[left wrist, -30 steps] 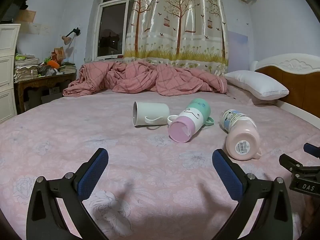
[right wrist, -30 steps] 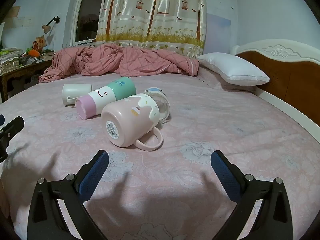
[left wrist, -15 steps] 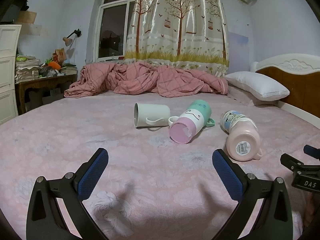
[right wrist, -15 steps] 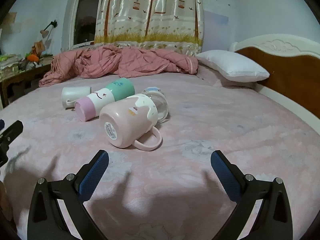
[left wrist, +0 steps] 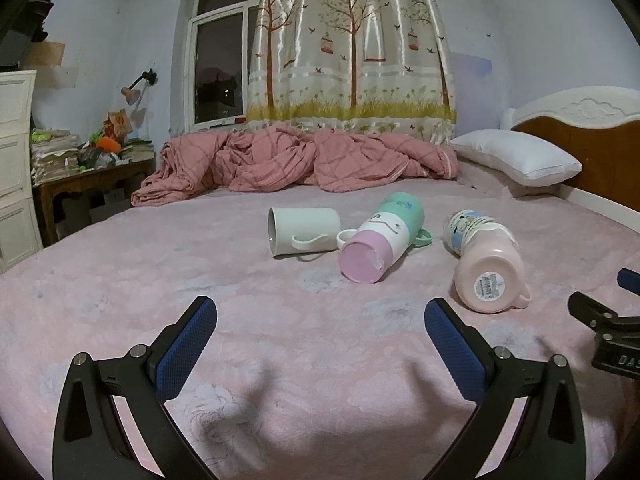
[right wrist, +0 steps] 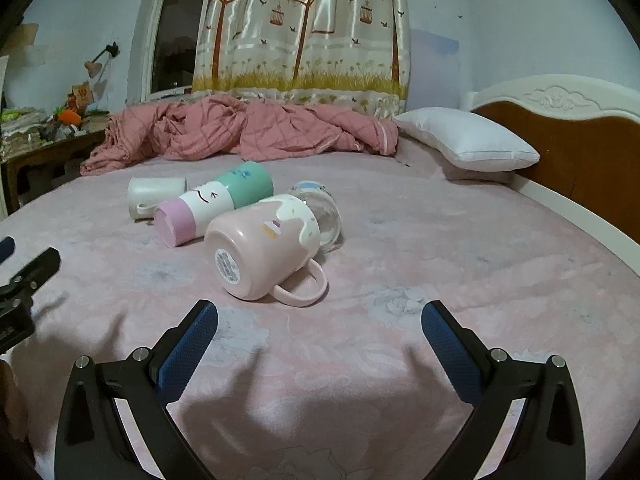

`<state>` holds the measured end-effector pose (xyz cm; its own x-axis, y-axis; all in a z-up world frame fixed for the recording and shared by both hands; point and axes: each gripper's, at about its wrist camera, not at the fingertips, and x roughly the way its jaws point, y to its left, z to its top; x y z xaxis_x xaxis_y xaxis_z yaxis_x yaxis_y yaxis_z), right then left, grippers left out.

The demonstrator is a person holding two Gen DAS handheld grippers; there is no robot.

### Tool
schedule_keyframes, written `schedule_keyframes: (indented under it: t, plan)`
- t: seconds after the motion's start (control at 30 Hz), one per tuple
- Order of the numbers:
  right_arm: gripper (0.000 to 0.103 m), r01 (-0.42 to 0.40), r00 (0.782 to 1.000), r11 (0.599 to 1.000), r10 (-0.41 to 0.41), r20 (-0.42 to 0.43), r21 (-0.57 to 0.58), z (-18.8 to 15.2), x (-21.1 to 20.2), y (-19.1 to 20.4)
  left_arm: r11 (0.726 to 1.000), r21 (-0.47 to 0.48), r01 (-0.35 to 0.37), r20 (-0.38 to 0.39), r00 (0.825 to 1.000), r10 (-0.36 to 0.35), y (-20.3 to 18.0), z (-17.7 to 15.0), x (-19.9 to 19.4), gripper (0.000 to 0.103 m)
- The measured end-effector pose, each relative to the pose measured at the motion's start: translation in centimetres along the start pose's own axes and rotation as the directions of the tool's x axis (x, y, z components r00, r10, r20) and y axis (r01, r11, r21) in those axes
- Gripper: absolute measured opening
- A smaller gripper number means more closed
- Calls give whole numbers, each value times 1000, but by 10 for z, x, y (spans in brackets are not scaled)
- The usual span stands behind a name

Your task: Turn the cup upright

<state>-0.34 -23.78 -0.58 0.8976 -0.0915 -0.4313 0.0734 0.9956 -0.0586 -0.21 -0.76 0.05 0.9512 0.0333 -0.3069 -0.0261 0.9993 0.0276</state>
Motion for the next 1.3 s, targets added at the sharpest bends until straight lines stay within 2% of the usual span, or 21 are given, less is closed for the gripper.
schedule_keyframes:
  t: [0.4,0.57,0.7,0.8,0.97,1.1,1.3]
  plan:
    - [103,10,1000,994,-11,5,110,-2,-9,-23,998,-55,9,-21,1000,-10,9,0,3,103]
    - [103,53,998,999,-53,20,-3,0,-12,1,999,-51,7,-21,1000,-8,9,1,5,103]
    - [103,54,999,991,-54,6,-125,1,-7,25,999,-50,6,-29,1000,-7,8,0,6,103]
    - [103,36,999,986,-34,15,-166,0,-9,34,999,-51,5,-27,1000,-6,7,0,6,103]
    - [103,26,1000,990,-24,17,-139,-1,-11,28,999,-54,-2,-8,1000,1,6,-1,6,103]
    - [103,-17,1000,991,14,-21,-133,2,-3,25,998,-63,-24,-15,1000,23,6,-1,7,103]
    - [103,-50,998,995,45,-54,-86,1,5,17,995,-99,-13,-7,1000,12,14,-3,6,103]
